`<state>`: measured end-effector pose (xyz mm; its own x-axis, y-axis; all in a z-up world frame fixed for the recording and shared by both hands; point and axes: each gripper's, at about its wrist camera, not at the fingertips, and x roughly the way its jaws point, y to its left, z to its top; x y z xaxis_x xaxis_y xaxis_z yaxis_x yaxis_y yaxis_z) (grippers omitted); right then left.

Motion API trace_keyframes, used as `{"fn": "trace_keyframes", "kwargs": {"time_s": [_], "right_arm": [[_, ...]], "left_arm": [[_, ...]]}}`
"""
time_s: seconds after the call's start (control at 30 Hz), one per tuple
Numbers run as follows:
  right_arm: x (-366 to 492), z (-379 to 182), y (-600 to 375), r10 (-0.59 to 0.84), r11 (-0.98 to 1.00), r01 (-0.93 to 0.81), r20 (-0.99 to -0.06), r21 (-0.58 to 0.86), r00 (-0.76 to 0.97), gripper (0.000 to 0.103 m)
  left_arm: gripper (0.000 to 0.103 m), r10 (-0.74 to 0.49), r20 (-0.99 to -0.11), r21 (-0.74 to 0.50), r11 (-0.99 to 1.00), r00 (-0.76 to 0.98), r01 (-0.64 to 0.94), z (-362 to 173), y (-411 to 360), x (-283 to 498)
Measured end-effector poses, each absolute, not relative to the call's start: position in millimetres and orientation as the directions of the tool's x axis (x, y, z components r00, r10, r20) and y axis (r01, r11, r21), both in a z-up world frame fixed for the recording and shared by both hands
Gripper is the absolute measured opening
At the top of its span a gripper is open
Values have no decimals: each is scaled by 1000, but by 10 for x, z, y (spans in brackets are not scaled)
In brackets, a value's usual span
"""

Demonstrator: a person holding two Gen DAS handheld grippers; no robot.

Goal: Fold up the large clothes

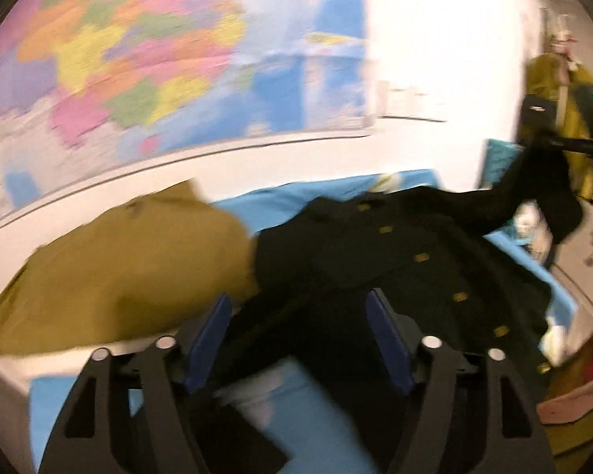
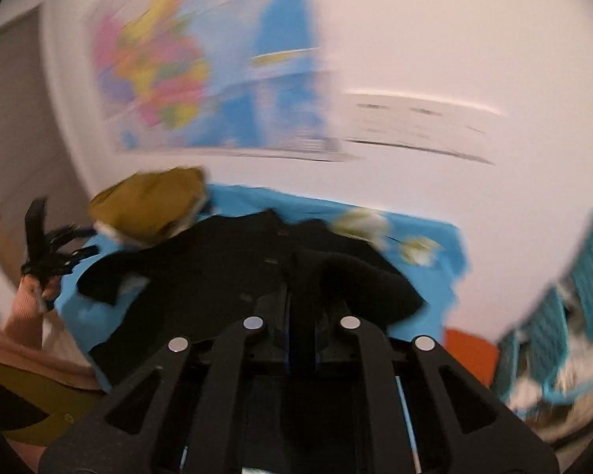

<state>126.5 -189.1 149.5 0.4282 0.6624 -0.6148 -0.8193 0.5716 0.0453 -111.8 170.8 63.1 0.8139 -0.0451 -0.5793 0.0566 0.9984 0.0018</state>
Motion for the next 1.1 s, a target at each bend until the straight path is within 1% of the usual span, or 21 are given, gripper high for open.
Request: {"fn": "trace_keyframes", "kwargs": {"time_s": [0.03,0.2,0.23,0.27,0.3,0.33,0.4,0.43,0.47,0.5,0.6,0.7,0.77,0.8,0.83,0.87,0.9,0.97,1.0,1.03,1.1], "right_arm": [[1295,1423,-1625,661,539,-841,-640,41,392,20],[1562,795,-581,605,468,-877,-763,109,228,20],[1627,682,-444,600,473,-870,-774,137,204,24],[1666,611,-391,592,484,-860,-783,158,189,30],[1746,512,-336,583,504,-842,-795,191,168,47],[1785,476,-332,589,515,-831,-791,209,166,53],[1791,532,-488,622,522,-823,-761,226,185,54],[1793,588,-655,644,533,-812,-737,237,208,61],[1803,637,-831,662,551,-796,-711,250,235,63],[1812,661,-991,673,567,-783,-693,258,259,64],[1818,556,-1608,653,648,-712,-678,271,336,72],[1775,189,-2174,615,710,-628,-715,319,333,73],[1666,-140,-2465,587,744,-569,-749,350,306,73],[1623,-255,-2518,577,752,-556,-761,354,297,73],[1561,-355,-2595,573,756,-546,-770,362,282,73],[1478,-458,-2659,576,755,-540,-771,373,271,73],[1422,-506,-2668,584,748,-543,-767,381,266,64],[1315,-533,-2725,581,753,-554,-754,356,305,46],[1311,-538,-2772,609,736,-554,-738,390,290,29],[1304,-517,-2850,642,718,-546,-713,432,281,24],[1217,-377,-2991,673,700,-553,-676,452,300,21]], "left_arm": [[73,-83,-574,-5,995,815,98,634,1606,-1055],[73,-219,-595,-44,970,773,240,492,1222,-739],[73,-243,-612,-57,963,752,265,434,1140,-654],[73,-253,-627,-64,959,737,275,374,1070,-576],[73,-259,-638,-72,958,725,279,312,1018,-520],[73,-281,-657,-98,952,699,290,247,955,-433],[74,-327,-674,-152,939,662,309,170,894,-337],[74,-353,-681,-179,930,641,321,126,861,-291],[77,-373,-684,-199,922,627,331,101,834,-266],[84,-394,-685,-223,914,613,338,72,812,-241],[92,-488,-673,-306,868,555,391,-16,679,-222],[93,-442,-723,-245,882,531,402,-169,500,-167],[87,-392,-787,-221,900,476,376,-357,435,-27],[77,-376,-810,-220,906,450,361,-445,426,36],[56,-369,-825,-225,909,427,351,-516,429,95],[45,-365,-839,-229,910,403,347,-580,432,148],[31,-367,-844,-234,908,391,349,-604,443,174],[12,-363,-838,-216,906,407,363,-547,461,195],[6,-352,-838,-200,909,417,365,-499,478,201],[6,-325,-835,-164,917,445,363,-407,503,211],[6,-284,-821,-111,930,496,349,-247,595,249]]}}
